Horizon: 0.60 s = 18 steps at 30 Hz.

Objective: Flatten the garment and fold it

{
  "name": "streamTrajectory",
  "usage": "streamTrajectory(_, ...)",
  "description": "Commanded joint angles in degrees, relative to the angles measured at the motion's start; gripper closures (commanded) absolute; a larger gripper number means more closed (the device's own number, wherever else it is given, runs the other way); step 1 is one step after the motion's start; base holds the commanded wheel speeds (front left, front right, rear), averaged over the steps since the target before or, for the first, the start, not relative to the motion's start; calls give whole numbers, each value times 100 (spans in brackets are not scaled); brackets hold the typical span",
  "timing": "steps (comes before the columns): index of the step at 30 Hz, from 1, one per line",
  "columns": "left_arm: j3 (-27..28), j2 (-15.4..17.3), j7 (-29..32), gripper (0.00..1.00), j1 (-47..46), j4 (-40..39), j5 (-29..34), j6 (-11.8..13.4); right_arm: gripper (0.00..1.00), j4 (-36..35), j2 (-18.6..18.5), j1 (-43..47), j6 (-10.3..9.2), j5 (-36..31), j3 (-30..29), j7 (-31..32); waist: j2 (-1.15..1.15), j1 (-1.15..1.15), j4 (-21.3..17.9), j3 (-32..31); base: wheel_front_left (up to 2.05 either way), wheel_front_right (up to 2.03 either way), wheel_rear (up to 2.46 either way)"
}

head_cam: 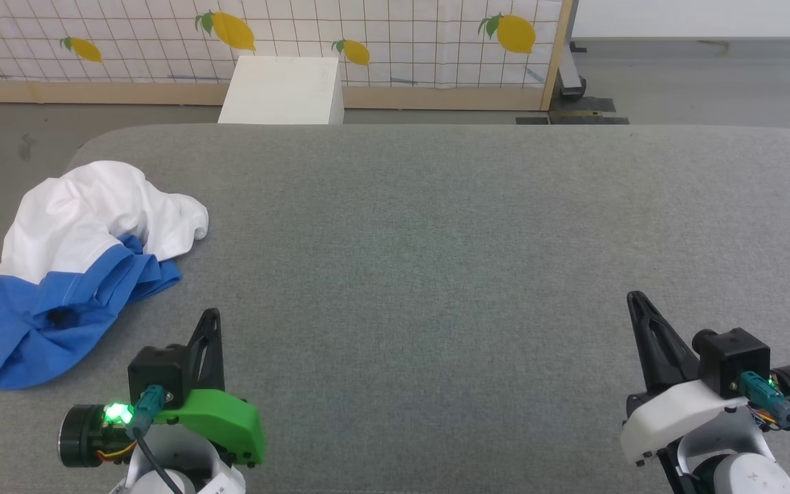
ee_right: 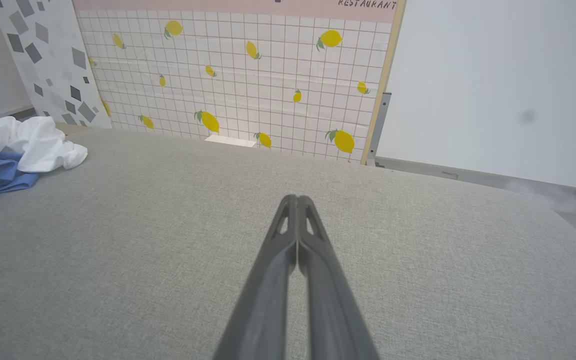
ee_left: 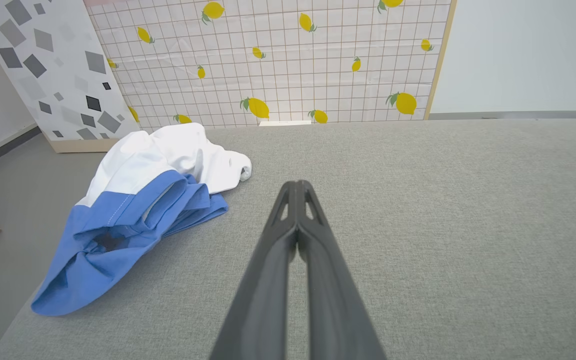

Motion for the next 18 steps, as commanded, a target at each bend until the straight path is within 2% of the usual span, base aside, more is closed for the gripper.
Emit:
streamTrajectory(1, 16, -22, 8, 100, 79, -17, 74, 39, 100, -30, 14, 77, -10, -37, 8, 17, 0, 0, 0, 0, 0, 0, 0)
streamTrajectory(18, 16, -22, 8, 100, 79, -17, 74, 39, 100, -30, 14, 77, -10, -37, 8, 17, 0, 0, 0, 0, 0, 0, 0)
